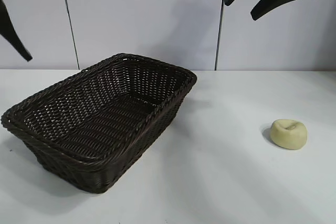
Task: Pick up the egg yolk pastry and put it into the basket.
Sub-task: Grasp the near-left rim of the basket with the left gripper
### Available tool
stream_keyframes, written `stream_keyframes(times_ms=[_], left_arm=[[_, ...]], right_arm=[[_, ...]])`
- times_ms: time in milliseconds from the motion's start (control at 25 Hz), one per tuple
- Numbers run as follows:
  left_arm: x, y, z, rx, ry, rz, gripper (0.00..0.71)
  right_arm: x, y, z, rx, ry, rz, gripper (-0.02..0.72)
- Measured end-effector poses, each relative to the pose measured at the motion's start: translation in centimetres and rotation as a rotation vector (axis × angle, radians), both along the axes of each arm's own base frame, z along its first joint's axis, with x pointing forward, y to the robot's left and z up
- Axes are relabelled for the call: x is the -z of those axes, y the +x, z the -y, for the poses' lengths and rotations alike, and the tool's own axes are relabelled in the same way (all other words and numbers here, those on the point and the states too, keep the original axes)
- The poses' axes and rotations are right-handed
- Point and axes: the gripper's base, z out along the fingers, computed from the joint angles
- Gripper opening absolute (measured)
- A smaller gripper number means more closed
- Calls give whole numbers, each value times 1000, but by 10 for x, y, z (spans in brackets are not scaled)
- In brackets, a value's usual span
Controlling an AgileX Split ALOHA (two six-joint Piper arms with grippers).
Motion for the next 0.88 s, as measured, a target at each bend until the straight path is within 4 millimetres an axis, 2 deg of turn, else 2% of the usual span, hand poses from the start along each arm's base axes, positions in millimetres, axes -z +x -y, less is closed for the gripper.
stream_keyframes(times_ms=[200, 400, 680, 880], left_arm=[[26, -13, -2, -40, -6, -63, 479], [40, -24, 3, -38, -17, -107, 479], [41, -31, 39, -39, -70, -32, 478], [42, -30, 42, -112, -76, -16, 478]], right_arm=[[0, 0, 0, 0, 0, 0, 431], [0, 0, 0, 0, -2, 0, 431], [0, 0, 0, 0, -4, 0, 431], [0, 0, 0, 0, -6, 1, 431]])
